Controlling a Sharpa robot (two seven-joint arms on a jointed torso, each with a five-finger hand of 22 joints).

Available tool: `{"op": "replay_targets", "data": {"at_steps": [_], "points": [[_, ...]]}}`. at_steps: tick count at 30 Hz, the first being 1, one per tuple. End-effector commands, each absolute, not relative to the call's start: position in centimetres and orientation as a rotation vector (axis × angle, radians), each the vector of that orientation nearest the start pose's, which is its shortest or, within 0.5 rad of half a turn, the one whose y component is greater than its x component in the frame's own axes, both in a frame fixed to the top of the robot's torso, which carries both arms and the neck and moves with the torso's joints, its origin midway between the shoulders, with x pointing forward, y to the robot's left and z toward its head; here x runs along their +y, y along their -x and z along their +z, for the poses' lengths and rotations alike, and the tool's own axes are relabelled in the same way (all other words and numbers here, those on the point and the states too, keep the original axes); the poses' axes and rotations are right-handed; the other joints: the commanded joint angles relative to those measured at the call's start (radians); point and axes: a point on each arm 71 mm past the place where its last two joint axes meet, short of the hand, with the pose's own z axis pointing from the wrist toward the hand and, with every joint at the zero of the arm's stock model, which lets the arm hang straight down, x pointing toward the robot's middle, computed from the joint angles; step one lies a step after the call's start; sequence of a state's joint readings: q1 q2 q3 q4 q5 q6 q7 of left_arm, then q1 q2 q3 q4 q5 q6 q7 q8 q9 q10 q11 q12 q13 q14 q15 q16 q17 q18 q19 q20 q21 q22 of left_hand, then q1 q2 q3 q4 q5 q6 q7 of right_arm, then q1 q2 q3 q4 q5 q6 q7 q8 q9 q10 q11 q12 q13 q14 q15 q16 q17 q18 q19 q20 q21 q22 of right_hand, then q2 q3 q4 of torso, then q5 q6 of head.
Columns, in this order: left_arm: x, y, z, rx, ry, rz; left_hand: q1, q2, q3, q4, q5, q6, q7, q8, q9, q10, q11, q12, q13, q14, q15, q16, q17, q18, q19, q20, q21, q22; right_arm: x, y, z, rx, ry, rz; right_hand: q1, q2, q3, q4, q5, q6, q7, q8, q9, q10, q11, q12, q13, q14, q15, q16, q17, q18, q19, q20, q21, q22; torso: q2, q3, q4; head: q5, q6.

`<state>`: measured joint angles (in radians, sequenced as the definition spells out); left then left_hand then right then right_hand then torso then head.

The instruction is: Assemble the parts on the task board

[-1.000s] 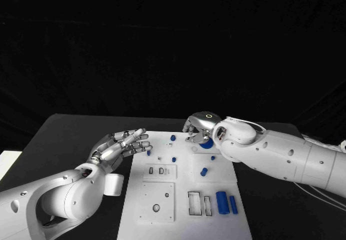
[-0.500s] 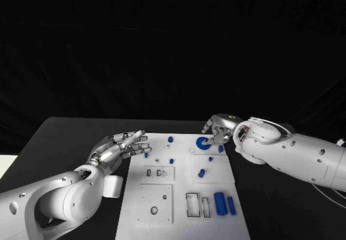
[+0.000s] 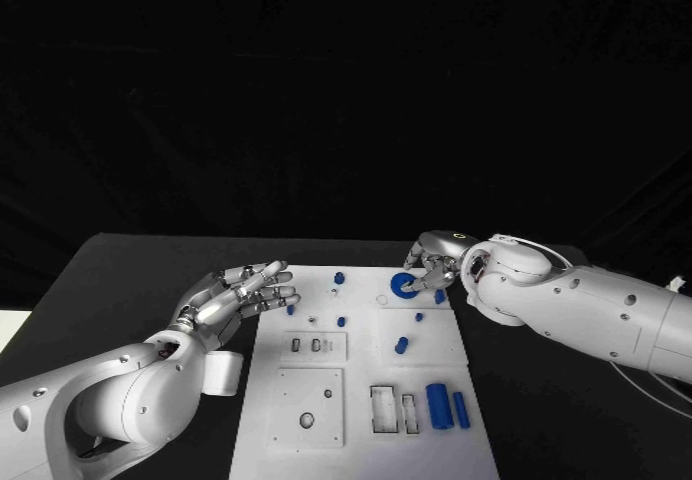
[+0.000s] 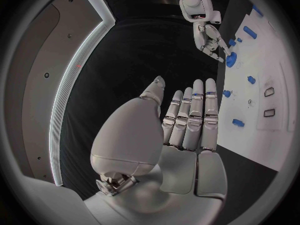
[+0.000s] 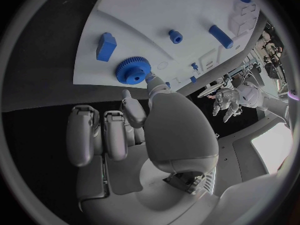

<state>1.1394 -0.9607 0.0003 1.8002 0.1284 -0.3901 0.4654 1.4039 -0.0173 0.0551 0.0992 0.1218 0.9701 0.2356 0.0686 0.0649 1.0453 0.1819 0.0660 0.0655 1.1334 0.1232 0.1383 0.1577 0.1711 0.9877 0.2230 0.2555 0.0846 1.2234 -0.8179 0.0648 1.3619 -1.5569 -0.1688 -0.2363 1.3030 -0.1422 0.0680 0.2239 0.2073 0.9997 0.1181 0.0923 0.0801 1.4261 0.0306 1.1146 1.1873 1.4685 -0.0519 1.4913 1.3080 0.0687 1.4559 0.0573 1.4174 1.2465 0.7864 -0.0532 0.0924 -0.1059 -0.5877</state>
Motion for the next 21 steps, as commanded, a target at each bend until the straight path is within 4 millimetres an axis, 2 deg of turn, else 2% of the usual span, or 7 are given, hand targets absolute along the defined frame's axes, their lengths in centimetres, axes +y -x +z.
{"op": "replay_targets", "data": {"at_steps": [1, 7, 15, 21], "points": [[19.14, -43.19, -16.61, 1.356, 1.258, -1.699, 0.004, 0.006, 0.000, -0.003, -0.003, -0.002, 0.004, -0.005, -0.001, -0.006, -0.002, -0.004, -0.001, -0.007, 0.002, -0.004, 0.001, 0.010, -0.003, 0.007, -0.003, -0.001, -24.46, -53.39, -15.89, 1.730, 0.097, 0.339, 0.014, 0.004, 0.002, 0.007, 0.005, 0.003, 0.003, 0.002, 0.001, 0.011, 0.000, 0.014, 0.014, 0.069, 0.008, 0.005, 0.067, -0.007, 0.007, 0.000, 0.008, 0.005, 0.000, 0.0000, 0.0015, 0.001, -0.003], [19.18, -43.23, -16.64, 1.356, 1.259, -1.697, 0.004, 0.006, 0.000, -0.003, -0.003, -0.002, 0.004, -0.005, -0.001, -0.006, -0.002, -0.004, -0.001, -0.007, 0.002, -0.004, 0.001, 0.010, -0.003, 0.007, -0.003, -0.001, -24.43, -53.52, -16.27, 1.744, 0.101, 0.337, 0.022, 0.008, 0.004, 0.005, 0.007, 0.005, 0.003, 0.004, 0.001, 0.013, 0.000, 0.029, 0.032, 0.070, 0.008, 0.008, 0.073, -0.007, 0.008, 0.001, 0.011, 0.010, -0.001, -0.0010, 0.0001, 0.002, -0.007], [19.20, -43.26, -16.66, 1.357, 1.260, -1.695, 0.004, 0.006, 0.000, -0.003, -0.003, -0.002, 0.004, -0.005, -0.001, -0.006, -0.002, -0.004, -0.001, -0.007, 0.002, -0.004, 0.001, 0.010, -0.003, 0.007, -0.003, -0.001, -24.13, -53.49, -16.49, 1.751, 0.115, 0.341, 0.041, 0.019, 0.010, -0.006, 0.005, 0.016, 0.001, 0.009, 0.003, 0.026, 0.000, 0.082, 0.084, 0.071, 0.008, 0.014, 0.088, -0.009, 0.010, 0.001, 0.017, 0.020, -0.001, -0.0005, -0.0001, 0.003, -0.009], [19.20, -43.26, -16.67, 1.358, 1.261, -1.695, 0.004, 0.006, 0.000, -0.003, -0.003, -0.002, 0.004, -0.005, -0.001, -0.006, -0.002, -0.004, -0.001, -0.007, 0.002, -0.004, 0.001, 0.010, -0.003, 0.007, -0.003, -0.001, -24.08, -53.52, -16.64, 1.749, 0.134, 0.324, 0.085, 0.045, 0.047, -0.038, -0.035, 0.044, -0.001, 0.019, 0.007, 0.044, -0.004, 0.150, 0.148, 0.072, 0.006, 0.018, 0.097, -0.010, 0.011, -0.001, 0.022, 0.028, -0.001, -0.0010, 0.0013, 0.002, -0.011]]}}
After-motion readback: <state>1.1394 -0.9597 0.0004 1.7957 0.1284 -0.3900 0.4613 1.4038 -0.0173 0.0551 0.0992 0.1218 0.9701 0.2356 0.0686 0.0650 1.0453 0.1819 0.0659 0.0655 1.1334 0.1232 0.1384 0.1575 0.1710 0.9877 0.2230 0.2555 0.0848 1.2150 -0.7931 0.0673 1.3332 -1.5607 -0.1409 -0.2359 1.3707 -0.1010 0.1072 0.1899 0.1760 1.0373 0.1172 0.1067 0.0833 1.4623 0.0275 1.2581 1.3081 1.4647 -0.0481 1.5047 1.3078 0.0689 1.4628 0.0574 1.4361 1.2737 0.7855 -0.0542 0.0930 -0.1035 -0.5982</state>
